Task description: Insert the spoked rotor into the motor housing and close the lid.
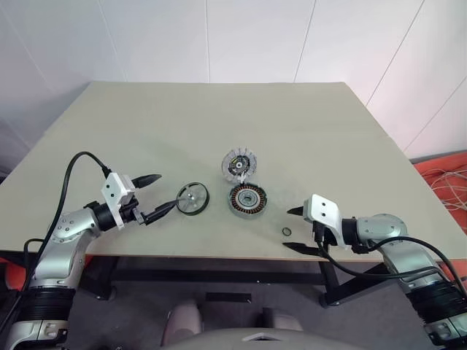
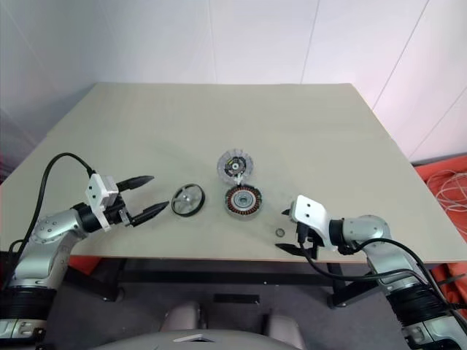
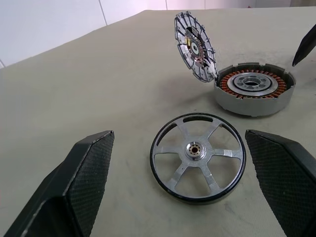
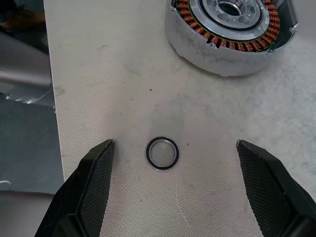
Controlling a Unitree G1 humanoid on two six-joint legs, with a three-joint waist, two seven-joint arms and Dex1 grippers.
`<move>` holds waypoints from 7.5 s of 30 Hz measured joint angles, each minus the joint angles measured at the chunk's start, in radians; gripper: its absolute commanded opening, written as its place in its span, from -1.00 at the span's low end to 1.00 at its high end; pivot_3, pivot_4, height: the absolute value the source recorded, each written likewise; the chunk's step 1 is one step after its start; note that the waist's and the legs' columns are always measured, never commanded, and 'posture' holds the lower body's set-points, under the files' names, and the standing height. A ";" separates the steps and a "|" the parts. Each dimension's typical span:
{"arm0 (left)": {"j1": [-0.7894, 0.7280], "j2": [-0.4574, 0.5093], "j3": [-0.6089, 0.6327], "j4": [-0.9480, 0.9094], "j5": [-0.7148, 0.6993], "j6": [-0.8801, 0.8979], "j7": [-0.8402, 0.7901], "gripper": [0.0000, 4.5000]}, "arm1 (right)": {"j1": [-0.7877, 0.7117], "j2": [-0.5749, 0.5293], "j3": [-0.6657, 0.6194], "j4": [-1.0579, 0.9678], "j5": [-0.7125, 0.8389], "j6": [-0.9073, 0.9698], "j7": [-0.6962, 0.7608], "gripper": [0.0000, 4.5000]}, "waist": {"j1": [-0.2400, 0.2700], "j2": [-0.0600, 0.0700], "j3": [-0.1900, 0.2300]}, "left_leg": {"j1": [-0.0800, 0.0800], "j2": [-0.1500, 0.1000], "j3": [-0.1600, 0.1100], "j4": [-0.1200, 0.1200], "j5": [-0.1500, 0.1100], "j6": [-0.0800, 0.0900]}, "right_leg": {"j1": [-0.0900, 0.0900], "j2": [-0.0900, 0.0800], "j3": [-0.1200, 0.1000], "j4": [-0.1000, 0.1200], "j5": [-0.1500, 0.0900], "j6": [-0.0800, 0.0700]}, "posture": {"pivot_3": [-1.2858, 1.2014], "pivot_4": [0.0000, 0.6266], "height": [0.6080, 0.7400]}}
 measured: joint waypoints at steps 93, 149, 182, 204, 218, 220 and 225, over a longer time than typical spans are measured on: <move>-0.076 -0.013 -0.020 0.008 0.002 0.020 0.028 1.00 | -0.609 0.281 0.204 0.465 -0.101 0.125 0.140 -0.75 | 0.000 0.001 0.001 | -0.007 0.004 0.002 0.001 0.003 -0.004 | -0.007 0.001 -0.002 0.004 0.000 -0.003 | 0.03 -1.00 1.00; -0.078 -0.013 -0.021 0.024 0.024 -0.014 0.029 1.00 | -0.573 0.287 0.186 0.421 -0.091 0.167 0.132 -0.17 | 0.001 0.000 0.000 | -0.007 0.004 0.002 0.001 0.003 -0.004 | -0.007 0.001 -0.002 0.004 0.000 -0.004 | 0.03 -1.00 1.00; -0.080 -0.016 -0.023 0.033 0.024 -0.014 0.043 1.00 | -0.472 0.278 0.098 0.199 0.001 0.315 0.023 -1.00 | 0.015 0.000 0.000 | -0.006 0.005 0.002 0.001 0.005 -0.007 | -0.007 0.002 -0.002 0.004 0.000 -0.004 | 0.03 -1.00 1.00; -0.080 -0.014 -0.023 0.035 0.023 -0.014 0.044 1.00 | -0.446 0.278 0.121 0.294 -0.019 0.259 0.022 -1.00 | 0.017 0.000 0.000 | -0.006 0.005 0.002 0.001 0.005 -0.007 | -0.007 0.002 -0.002 0.004 0.000 -0.004 | 0.03 -1.00 1.00; -0.080 -0.010 -0.021 0.035 0.023 -0.013 0.044 1.00 | -0.445 0.295 0.101 0.303 0.004 0.255 0.019 -1.00 | 0.017 0.000 0.000 | -0.004 0.005 0.002 0.001 0.005 -0.007 | -0.006 0.002 -0.002 0.005 0.001 -0.004 | 0.03 -1.00 1.00; -0.081 -0.010 -0.021 0.035 0.023 -0.013 0.044 1.00 | -0.445 0.309 0.076 0.288 0.029 0.275 0.015 -1.00 | 0.017 0.000 0.000 | -0.005 0.005 0.002 0.001 0.005 -0.007 | -0.006 0.002 -0.002 0.005 0.001 -0.004 | 0.03 -1.00 1.00; -0.093 -0.010 -0.021 0.035 0.023 -0.013 0.044 1.00 | -0.453 0.323 0.056 0.264 0.052 0.300 0.002 -1.00 | 0.017 0.000 0.000 | -0.005 0.005 0.002 0.001 0.005 -0.007 | -0.006 0.002 -0.002 0.004 0.001 -0.004 | 0.03 -1.00 1.00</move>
